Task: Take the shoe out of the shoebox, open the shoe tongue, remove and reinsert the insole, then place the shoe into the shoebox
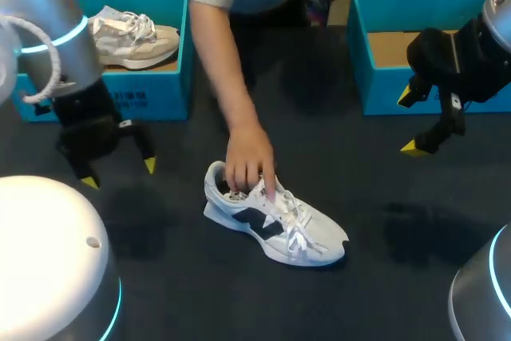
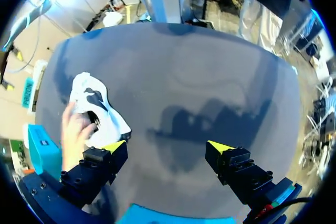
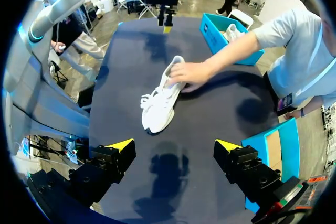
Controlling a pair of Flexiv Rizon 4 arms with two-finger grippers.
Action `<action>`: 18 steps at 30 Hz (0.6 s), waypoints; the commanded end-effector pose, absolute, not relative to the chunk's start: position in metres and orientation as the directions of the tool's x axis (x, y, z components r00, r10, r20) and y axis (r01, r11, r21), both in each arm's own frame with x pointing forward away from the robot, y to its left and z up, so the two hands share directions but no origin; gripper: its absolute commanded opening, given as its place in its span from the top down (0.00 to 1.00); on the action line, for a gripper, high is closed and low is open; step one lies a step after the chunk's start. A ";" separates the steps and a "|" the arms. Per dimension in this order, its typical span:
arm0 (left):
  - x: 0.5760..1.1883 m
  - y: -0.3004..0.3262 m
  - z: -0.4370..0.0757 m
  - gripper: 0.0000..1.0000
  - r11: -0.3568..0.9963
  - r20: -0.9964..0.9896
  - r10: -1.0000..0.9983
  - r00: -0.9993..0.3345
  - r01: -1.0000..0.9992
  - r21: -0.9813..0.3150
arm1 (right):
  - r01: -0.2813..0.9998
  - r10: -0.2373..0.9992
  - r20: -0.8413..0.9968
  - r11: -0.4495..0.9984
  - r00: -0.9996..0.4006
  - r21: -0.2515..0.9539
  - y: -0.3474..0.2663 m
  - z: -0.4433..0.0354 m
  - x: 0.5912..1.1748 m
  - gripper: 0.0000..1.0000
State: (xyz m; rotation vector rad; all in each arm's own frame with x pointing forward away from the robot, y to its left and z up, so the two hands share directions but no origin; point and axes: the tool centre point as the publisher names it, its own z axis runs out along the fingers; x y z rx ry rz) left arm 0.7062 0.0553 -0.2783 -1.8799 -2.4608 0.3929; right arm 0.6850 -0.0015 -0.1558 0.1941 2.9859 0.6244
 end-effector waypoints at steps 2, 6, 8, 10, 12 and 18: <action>0.709 0.077 -0.287 0.00 0.277 -0.187 0.925 -0.330 0.925 -0.260 | 0.107 0.139 -0.052 0.910 -0.989 0.400 0.001 -0.156 0.688 0.00; 0.709 0.090 -0.294 0.00 0.299 -0.172 0.916 -0.362 0.903 -0.308 | 0.107 0.139 -0.052 0.910 -0.989 0.400 0.001 -0.156 0.688 0.00; 0.711 0.097 -0.300 0.00 0.293 -0.166 0.916 -0.365 0.892 -0.343 | 0.107 0.139 -0.052 0.910 -0.989 0.400 0.001 -0.156 0.688 0.00; 0.711 0.097 -0.300 0.00 0.293 -0.166 0.916 -0.365 0.892 -0.343 | 0.107 0.139 -0.052 0.910 -0.989 0.400 0.001 -0.156 0.688 0.00; 0.711 0.097 -0.300 0.00 0.293 -0.166 0.916 -0.365 0.892 -0.343 | 0.107 0.139 -0.052 0.910 -0.989 0.400 0.001 -0.156 0.688 0.00; 0.711 0.097 -0.300 0.00 0.293 -0.166 0.916 -0.365 0.892 -0.343 | 0.107 0.139 -0.052 0.910 -0.989 0.400 0.001 -0.156 0.688 0.00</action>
